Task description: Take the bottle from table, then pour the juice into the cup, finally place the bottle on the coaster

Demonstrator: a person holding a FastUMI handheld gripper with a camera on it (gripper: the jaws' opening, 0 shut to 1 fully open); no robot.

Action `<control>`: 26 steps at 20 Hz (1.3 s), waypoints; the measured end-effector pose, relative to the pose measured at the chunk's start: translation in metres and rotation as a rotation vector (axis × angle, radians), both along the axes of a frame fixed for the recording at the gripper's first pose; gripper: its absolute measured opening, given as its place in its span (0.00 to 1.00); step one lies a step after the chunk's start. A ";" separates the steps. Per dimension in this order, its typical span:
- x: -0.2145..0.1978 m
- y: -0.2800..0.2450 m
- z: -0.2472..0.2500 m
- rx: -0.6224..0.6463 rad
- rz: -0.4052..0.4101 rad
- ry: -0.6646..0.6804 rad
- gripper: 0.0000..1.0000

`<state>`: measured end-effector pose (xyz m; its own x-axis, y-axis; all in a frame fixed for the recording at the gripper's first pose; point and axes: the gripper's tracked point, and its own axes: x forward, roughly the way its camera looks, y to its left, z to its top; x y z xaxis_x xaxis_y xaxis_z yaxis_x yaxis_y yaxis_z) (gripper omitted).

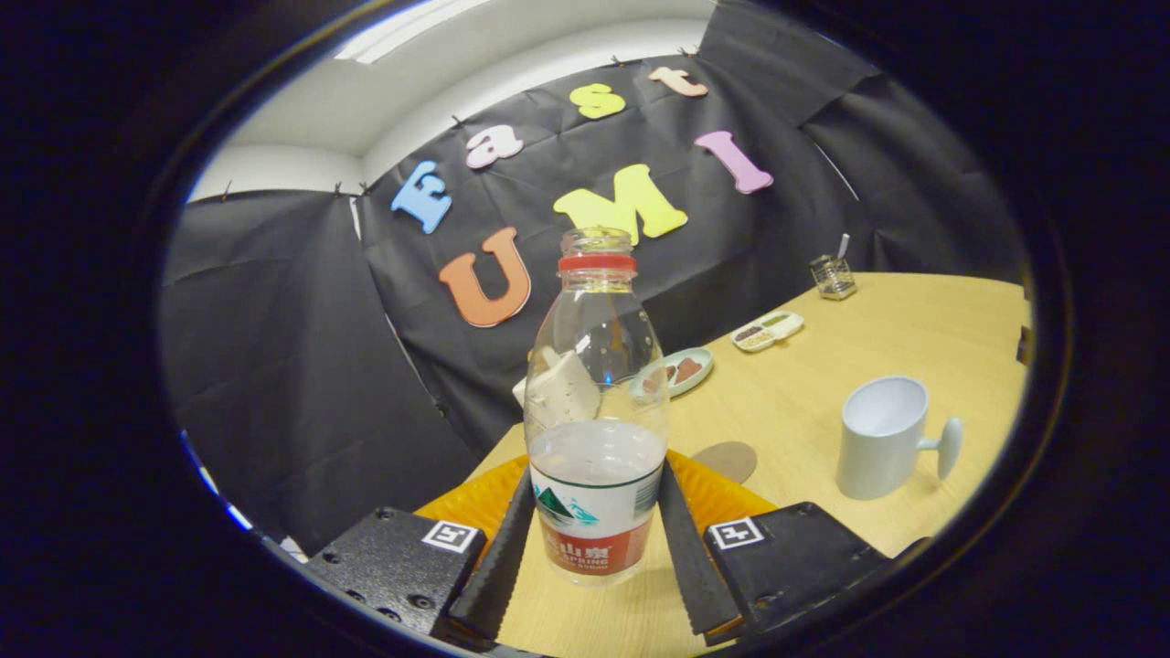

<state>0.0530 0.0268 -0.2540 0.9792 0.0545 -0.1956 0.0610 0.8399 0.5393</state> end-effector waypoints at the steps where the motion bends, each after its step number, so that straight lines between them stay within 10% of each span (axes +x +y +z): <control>1: 0.000 -0.005 0.001 0.054 -0.012 -0.004 0.77; 13: 0.001 -0.031 -0.001 0.677 -0.111 -0.072 0.76; 26: 0.000 -0.045 -0.004 0.976 -0.231 -0.045 0.76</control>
